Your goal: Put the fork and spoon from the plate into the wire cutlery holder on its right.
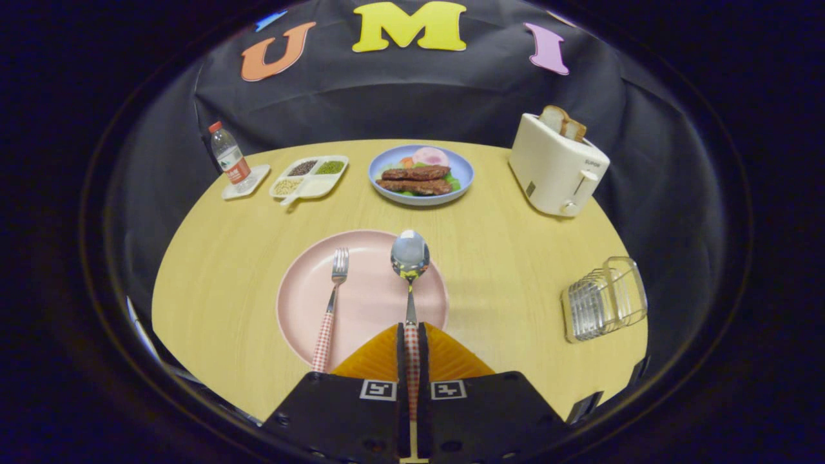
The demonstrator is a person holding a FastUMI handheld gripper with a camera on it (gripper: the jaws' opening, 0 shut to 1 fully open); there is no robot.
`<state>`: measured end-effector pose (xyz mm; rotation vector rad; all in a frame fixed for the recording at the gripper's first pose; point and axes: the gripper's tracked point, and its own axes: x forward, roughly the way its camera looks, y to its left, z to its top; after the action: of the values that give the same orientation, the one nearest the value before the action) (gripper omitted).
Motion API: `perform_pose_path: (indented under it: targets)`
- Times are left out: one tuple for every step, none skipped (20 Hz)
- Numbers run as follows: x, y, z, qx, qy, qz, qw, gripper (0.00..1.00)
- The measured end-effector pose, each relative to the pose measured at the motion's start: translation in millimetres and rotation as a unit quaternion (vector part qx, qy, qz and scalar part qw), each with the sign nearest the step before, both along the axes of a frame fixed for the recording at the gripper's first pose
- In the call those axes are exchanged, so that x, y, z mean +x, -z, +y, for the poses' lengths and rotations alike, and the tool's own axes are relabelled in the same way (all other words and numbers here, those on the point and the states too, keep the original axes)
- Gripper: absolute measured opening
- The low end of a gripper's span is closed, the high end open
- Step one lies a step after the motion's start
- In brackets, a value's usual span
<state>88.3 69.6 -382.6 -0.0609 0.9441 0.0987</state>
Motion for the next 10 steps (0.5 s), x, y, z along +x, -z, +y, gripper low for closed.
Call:
perform_pose_path:
  targets:
    - [-2.9,-9.7,-7.6,0.001,-0.002,-0.002,1.0,0.05]
    - [-5.9,-20.3,-17.5,0.002,-0.004,-0.005,1.0,0.05]
    - [-7.2,-28.7,-27.4,0.001,-0.003,-0.008,1.0,0.05]
    - [-9.4,-37.3,-40.9,-0.003,-0.002,-0.011,1.0,0.05]
    - [-10.7,-44.8,-51.4,-0.004,0.0,-0.013,1.0,0.04]
    - [-12.5,-53.1,-63.8,-0.004,0.002,-0.016,1.0,0.05]
    - [-12.4,-61.7,-76.1,-0.002,0.006,-0.023,1.0,0.04]
    - [-11.0,-69.4,-89.0,-0.004,0.009,-0.03,0.999,0.04]
    - [-11.0,-74.4,-102.4,-0.007,0.013,-0.035,0.999,0.04]
    - [-10.2,-80.3,-118.1,-0.01,0.021,-0.038,0.999,0.05]
